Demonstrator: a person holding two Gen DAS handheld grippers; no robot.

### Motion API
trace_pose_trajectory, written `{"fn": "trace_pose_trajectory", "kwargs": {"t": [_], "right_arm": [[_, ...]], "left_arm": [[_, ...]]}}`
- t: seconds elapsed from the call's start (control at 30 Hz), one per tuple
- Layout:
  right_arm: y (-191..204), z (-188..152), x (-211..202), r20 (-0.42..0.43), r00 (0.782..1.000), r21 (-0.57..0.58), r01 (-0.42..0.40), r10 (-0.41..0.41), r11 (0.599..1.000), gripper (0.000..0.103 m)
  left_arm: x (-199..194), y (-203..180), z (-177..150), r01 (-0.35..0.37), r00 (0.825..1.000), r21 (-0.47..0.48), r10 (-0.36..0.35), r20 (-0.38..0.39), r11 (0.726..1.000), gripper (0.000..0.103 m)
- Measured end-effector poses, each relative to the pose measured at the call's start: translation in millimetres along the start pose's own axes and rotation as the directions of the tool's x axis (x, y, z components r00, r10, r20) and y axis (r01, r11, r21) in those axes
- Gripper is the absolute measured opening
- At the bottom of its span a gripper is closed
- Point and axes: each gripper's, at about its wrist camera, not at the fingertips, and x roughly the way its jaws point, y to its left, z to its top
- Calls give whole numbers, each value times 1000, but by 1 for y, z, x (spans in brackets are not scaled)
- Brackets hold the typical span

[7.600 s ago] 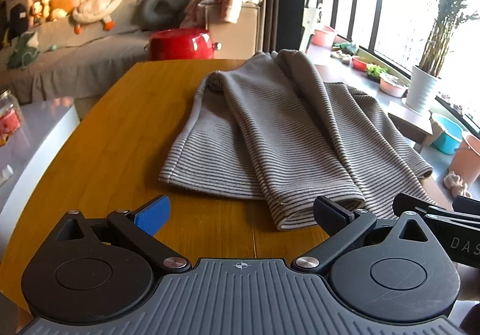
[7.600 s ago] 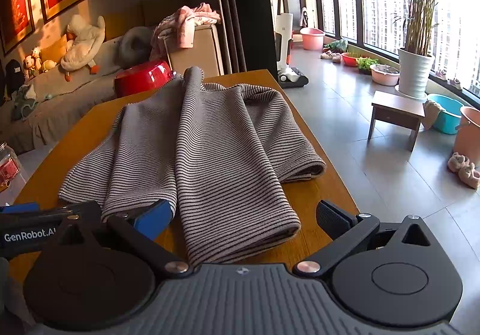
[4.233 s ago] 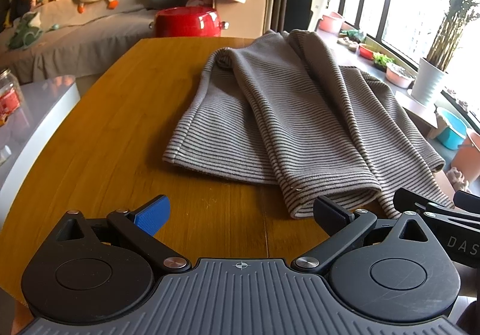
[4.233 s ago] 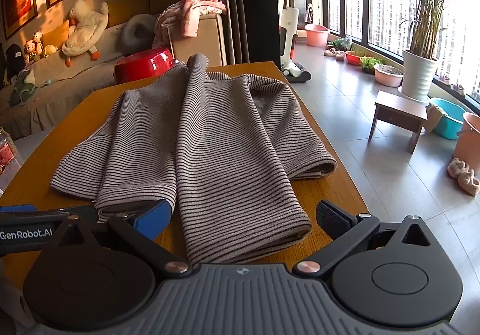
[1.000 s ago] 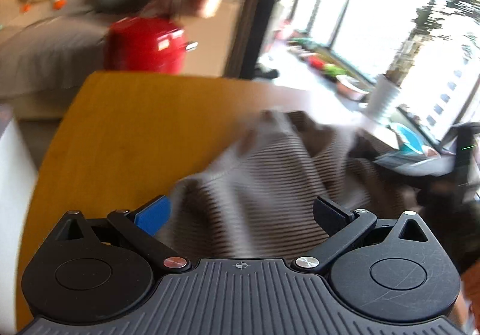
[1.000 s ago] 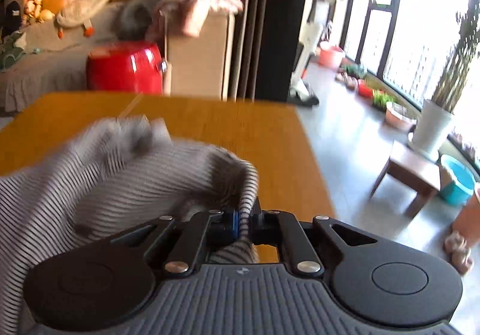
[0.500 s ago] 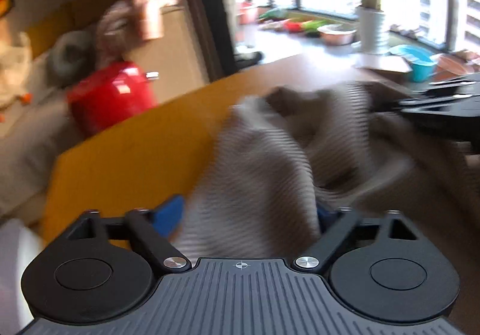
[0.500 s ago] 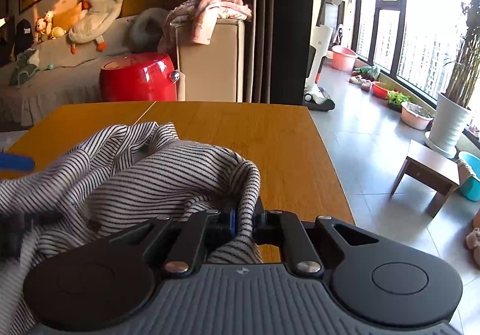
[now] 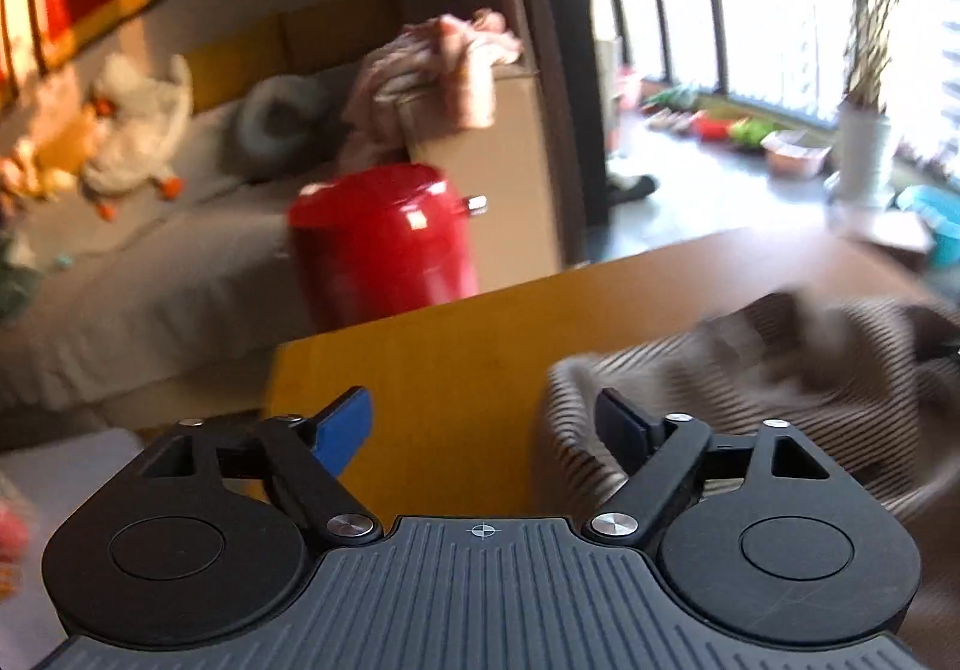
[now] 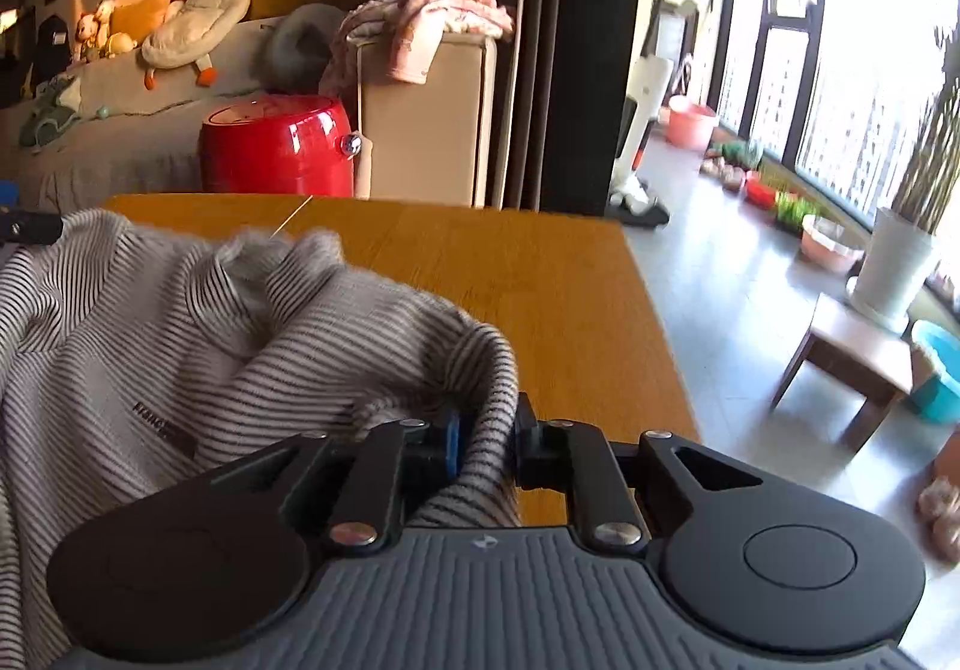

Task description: Fold clothes

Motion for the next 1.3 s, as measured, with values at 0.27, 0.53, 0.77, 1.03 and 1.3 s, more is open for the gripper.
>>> {"fn": "trace_pose_trajectory", "kwargs": {"t": [0.27,0.53,0.77,1.03,1.3], "right_arm": [[-19,18,25,-39,989,-124,135,-141,983,14],[-17,45,-4,80,993,-7,89,-88,996,17],[45,53,-17,40,968,-21,-246,247,969,32],[27,27,25,-85,996,-85,-43,36,995,44],[34,21,-22,-25,987,-46,-159,158,986,45]], "left_arm": [[43,26,-26,-181,980,36,183,-75,983,92],[21,56,-13,-81,995,-113,73,-68,990,95],[7,19,-11,168,985,-87,-172,-34,982,98],[49,57,-39,-215,971,-77,205,-123,974,92],[5,34,-25,-63,997,-190,54,-54,980,100]]}}
